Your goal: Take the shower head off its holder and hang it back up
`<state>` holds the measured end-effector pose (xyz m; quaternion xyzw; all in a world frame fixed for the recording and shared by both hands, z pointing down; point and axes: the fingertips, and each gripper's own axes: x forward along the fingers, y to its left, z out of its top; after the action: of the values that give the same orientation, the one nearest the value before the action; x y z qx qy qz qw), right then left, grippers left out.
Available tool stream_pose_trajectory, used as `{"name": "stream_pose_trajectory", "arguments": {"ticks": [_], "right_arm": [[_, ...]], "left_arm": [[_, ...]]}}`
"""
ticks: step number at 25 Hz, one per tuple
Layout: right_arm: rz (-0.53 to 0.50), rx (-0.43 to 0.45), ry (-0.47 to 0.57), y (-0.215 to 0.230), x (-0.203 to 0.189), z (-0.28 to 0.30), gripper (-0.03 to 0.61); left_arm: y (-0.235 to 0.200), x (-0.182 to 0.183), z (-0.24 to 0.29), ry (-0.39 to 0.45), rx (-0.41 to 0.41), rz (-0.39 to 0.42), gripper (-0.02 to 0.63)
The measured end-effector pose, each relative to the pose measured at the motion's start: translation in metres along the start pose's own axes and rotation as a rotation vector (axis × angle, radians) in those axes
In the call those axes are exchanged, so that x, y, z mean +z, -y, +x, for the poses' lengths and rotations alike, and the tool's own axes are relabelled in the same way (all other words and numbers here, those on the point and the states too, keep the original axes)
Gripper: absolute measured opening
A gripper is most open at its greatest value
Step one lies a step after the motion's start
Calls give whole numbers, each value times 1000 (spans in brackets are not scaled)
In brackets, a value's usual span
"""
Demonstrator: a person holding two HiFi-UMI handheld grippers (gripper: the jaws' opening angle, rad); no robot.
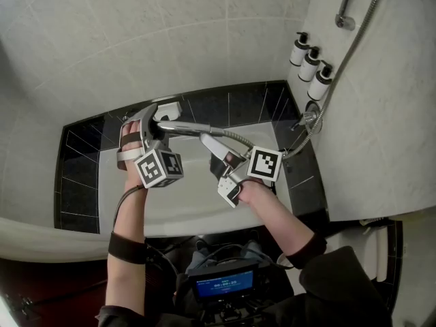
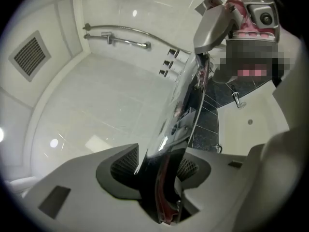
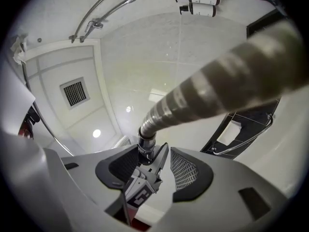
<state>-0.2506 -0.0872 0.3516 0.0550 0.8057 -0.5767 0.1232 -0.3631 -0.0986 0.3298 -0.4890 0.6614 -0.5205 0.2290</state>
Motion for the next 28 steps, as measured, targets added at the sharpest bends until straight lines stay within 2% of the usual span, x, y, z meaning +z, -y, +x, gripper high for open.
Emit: {"name": "stream_pose_trajectory", "arguments": {"ticks": [4,7,14,15,20,24,28], "right_arm": [[-25,-23,-13,7,-3,-15,236],[-73,-80,-29,21,-7,-32,227],[-356,-371,-78,66,13,-80,33],[-398,-402,-90,70,17,-86,22],[-515,-507,-133,91,26,-111,17],[-584,-561,-177,101,26,-127,17],[-564,-582,-189,109,24,-148,17]], "left_arm": [[-16,4,10,-9,-6,-56,201],[-28,9,17,-15,-16,-50,199],[-53,29,33,-11,-50,-4,196],[-56,31,38,-8,-60,6,196],[-81,50,60,-3,-94,20,193],[-113,69,73,-2,-89,36,191],[-147,90,84,-2,-85,45,187]]}}
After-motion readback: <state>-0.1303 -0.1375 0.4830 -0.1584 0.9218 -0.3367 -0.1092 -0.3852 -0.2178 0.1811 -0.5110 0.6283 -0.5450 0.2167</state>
